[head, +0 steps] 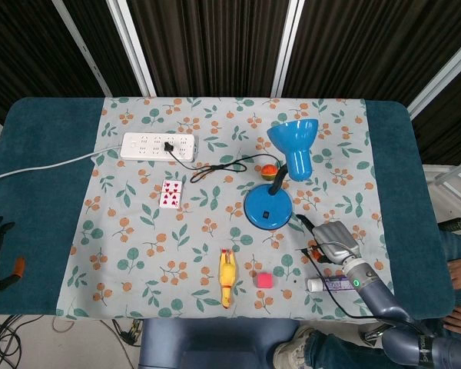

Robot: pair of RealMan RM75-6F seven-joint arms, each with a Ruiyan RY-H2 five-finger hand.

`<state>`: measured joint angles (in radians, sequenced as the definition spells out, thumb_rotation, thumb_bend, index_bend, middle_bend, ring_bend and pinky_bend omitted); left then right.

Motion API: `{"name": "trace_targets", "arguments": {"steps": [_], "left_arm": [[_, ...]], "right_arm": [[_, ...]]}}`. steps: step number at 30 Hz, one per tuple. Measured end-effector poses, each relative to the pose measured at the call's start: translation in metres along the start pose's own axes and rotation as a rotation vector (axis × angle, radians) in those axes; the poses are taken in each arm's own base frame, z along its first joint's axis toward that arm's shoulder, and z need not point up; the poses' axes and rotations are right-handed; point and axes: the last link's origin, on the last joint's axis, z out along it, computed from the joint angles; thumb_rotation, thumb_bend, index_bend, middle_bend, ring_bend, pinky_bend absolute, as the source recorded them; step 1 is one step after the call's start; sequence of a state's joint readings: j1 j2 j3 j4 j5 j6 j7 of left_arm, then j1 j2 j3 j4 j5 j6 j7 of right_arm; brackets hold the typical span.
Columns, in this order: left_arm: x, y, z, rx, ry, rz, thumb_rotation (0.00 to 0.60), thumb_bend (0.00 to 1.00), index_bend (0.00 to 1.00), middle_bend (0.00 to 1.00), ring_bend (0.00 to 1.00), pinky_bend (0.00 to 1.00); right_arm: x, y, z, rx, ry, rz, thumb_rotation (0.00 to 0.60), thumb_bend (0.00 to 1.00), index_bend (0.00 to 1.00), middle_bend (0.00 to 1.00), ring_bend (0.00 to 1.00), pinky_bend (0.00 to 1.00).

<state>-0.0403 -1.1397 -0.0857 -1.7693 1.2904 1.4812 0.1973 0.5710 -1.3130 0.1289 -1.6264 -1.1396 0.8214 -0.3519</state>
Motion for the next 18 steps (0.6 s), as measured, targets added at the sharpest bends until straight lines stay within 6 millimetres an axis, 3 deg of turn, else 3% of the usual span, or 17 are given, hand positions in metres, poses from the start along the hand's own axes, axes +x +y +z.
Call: {"name": "trace_targets", "arguments": {"steps": [18], "left_arm": [[0.0, 0.0, 0.001, 0.002, -0.002, 0.006, 0.6, 0.42, 0.16, 0.05, 0.0, 0.05]], "right_arm": [[0.001, -0.034, 0.034, 0.026, -0.034, -0.014, 0.6, 0.57, 0.0, 0.81, 0.88, 0.83]]}}
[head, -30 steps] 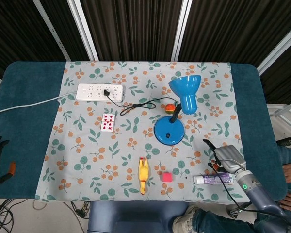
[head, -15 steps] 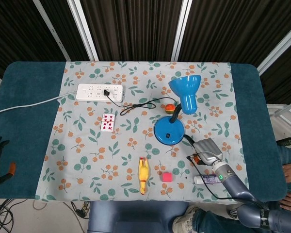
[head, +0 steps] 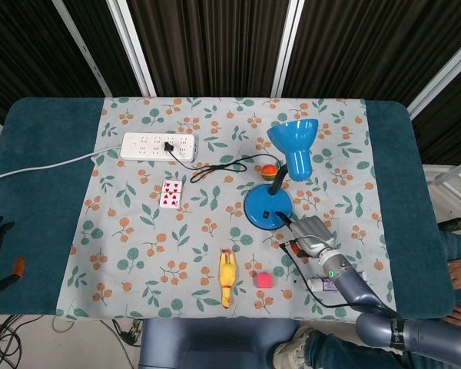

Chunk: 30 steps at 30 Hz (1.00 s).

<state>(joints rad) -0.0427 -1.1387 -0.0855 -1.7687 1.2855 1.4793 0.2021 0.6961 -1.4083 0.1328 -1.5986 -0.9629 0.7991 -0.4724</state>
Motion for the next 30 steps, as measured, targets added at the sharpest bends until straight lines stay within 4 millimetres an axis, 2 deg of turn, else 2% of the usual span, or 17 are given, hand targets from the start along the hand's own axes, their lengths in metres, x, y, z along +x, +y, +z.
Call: {"name": "trace_targets", "arguments": {"steps": [30], "left_arm": [[0.0, 0.0, 0.001, 0.003, -0.001, -0.003, 0.6, 0.42, 0.16, 0.05, 0.0, 0.05]], "right_arm": [[-0.006, -0.024, 0.016, 0.011, -0.03, -0.014, 0.6, 0.57, 0.0, 0.81, 0.88, 0.95]]}}
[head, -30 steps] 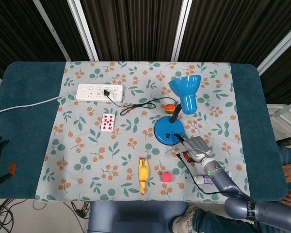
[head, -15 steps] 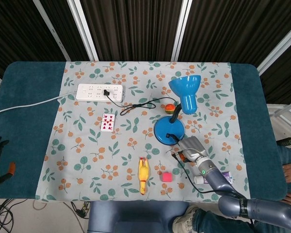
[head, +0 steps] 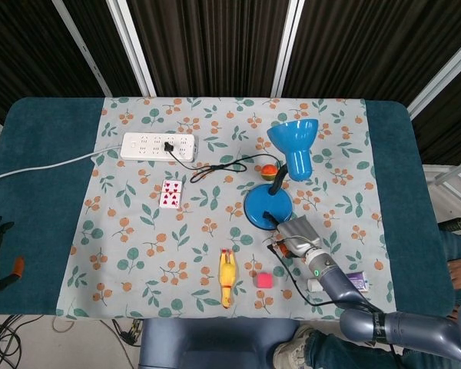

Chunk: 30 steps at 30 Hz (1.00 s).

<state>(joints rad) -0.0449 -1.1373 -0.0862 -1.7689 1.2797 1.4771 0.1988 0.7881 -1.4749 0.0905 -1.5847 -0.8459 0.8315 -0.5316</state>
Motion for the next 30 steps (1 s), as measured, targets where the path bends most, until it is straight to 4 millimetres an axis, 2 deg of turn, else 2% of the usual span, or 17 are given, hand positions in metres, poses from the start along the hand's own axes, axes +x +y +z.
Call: {"name": "trace_targets", "arguments": {"steps": [11, 23, 30], "left_arm": [[0.0, 0.0, 0.0, 0.001, 0.0, -0.001, 0.6, 0.42, 0.16, 0.05, 0.0, 0.05], [0.0, -0.001, 0.0, 0.002, 0.0, -0.002, 0.6, 0.42, 0.16, 0.05, 0.0, 0.05], [0.0, -0.001, 0.0, 0.004, -0.003, -0.006, 0.6, 0.42, 0.16, 0.05, 0.0, 0.05]], "right_arm": [[0.0, 0.001, 0.003, -0.015, -0.016, -0.008, 0.6, 0.57, 0.0, 0.81, 0.88, 0.98], [-0.004, 0.012, 0.004, -0.044, -0.045, -0.016, 0.6, 0.57, 0.0, 0.81, 0.88, 1.0], [-0.004, 0.016, 0.006, -0.054, -0.08, 0.038, 0.6, 0.57, 0.0, 0.81, 0.88, 1.0]]}}
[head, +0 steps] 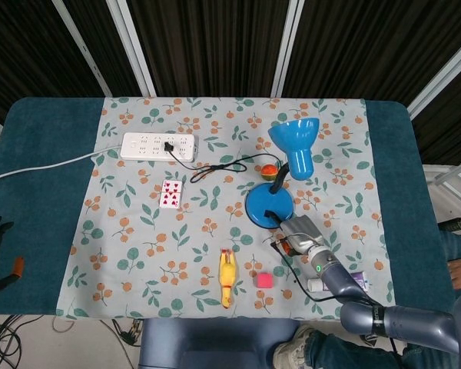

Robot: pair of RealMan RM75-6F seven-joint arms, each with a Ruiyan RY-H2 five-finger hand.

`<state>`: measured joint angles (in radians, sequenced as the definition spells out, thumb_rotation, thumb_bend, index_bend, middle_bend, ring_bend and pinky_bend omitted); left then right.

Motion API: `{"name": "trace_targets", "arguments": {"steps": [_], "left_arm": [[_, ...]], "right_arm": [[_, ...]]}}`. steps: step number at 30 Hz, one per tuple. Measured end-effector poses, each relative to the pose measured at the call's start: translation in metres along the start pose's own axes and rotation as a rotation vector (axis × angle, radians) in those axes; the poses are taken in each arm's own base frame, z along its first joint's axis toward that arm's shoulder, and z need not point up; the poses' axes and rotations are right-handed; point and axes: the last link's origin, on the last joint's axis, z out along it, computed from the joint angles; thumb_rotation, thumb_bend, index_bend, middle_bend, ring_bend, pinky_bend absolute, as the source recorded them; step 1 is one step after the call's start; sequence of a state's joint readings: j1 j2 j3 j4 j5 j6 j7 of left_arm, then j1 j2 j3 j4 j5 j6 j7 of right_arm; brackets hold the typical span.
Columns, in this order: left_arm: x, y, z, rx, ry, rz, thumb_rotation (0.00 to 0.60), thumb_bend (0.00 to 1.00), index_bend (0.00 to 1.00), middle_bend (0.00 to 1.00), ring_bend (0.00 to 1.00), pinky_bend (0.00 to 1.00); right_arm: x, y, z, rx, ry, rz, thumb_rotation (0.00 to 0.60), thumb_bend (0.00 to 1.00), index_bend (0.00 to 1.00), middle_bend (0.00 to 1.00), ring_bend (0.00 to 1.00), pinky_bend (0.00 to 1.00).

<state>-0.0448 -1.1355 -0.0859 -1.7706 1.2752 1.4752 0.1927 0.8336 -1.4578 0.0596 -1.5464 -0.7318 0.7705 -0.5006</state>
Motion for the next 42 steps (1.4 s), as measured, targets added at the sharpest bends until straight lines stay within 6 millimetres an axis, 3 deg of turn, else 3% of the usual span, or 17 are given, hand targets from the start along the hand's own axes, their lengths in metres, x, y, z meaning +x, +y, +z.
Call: {"name": "trace_targets", "arguments": {"steps": [12, 14, 17, 24, 25, 26, 28, 29, 31, 42], "left_arm": [[0.0, 0.0, 0.0, 0.0, -0.002, -0.001, 0.6, 0.42, 0.16, 0.05, 0.0, 0.05], [0.0, 0.0, -0.001, 0.0, -0.002, -0.002, 0.6, 0.42, 0.16, 0.05, 0.0, 0.05], [0.0, 0.0, -0.001, 0.002, -0.005, -0.004, 0.6, 0.42, 0.16, 0.05, 0.0, 0.05], [-0.001, 0.0, -0.001, 0.007, -0.008, -0.009, 0.6, 0.42, 0.16, 0.05, 0.0, 0.05], [-0.001, 0.0, -0.002, 0.008, -0.008, -0.008, 0.6, 0.42, 0.16, 0.05, 0.0, 0.05], [0.0, 0.0, -0.002, 0.008, -0.007, -0.007, 0.6, 0.42, 0.16, 0.05, 0.0, 0.05], [0.0, 0.001, -0.002, 0.008, -0.003, -0.007, 0.6, 0.42, 0.16, 0.05, 0.0, 0.05], [0.0, 0.001, -0.002, 0.007, -0.001, -0.007, 0.6, 0.42, 0.16, 0.05, 0.0, 0.05], [0.0, 0.001, -0.002, 0.006, 0.002, -0.006, 0.6, 0.42, 0.16, 0.05, 0.0, 0.05], [0.001, 0.002, -0.003, 0.003, 0.016, -0.001, 0.6, 0.42, 0.16, 0.05, 0.0, 0.05]], "right_arm": [[0.009, 0.009, -0.004, -0.005, -0.017, 0.042, 0.6, 0.57, 0.0, 0.79, 0.87, 1.0], [0.013, 0.009, -0.008, -0.002, 0.008, 0.038, 0.6, 0.57, 0.0, 0.73, 0.81, 1.0], [0.023, 0.012, -0.018, -0.006, 0.072, 0.032, 0.6, 0.56, 0.0, 0.55, 0.63, 1.0], [0.041, 0.033, -0.065, -0.066, 0.244, -0.011, 0.6, 0.41, 0.0, 0.23, 0.24, 1.0], [0.04, 0.036, -0.074, -0.074, 0.26, -0.019, 0.6, 0.38, 0.0, 0.19, 0.19, 0.93], [0.039, 0.04, -0.082, -0.083, 0.275, -0.026, 0.6, 0.37, 0.0, 0.16, 0.16, 0.77], [0.034, 0.05, -0.1, -0.111, 0.311, -0.041, 0.6, 0.35, 0.0, 0.09, 0.11, 0.19], [0.031, 0.055, -0.108, -0.125, 0.327, -0.045, 0.6, 0.35, 0.0, 0.08, 0.1, 0.06], [0.024, 0.066, -0.125, -0.159, 0.369, -0.05, 0.6, 0.34, 0.0, 0.07, 0.09, 0.0], [-0.028, 0.128, -0.21, -0.297, 0.6, -0.018, 0.6, 0.33, 0.0, 0.06, 0.06, 0.0]]}}
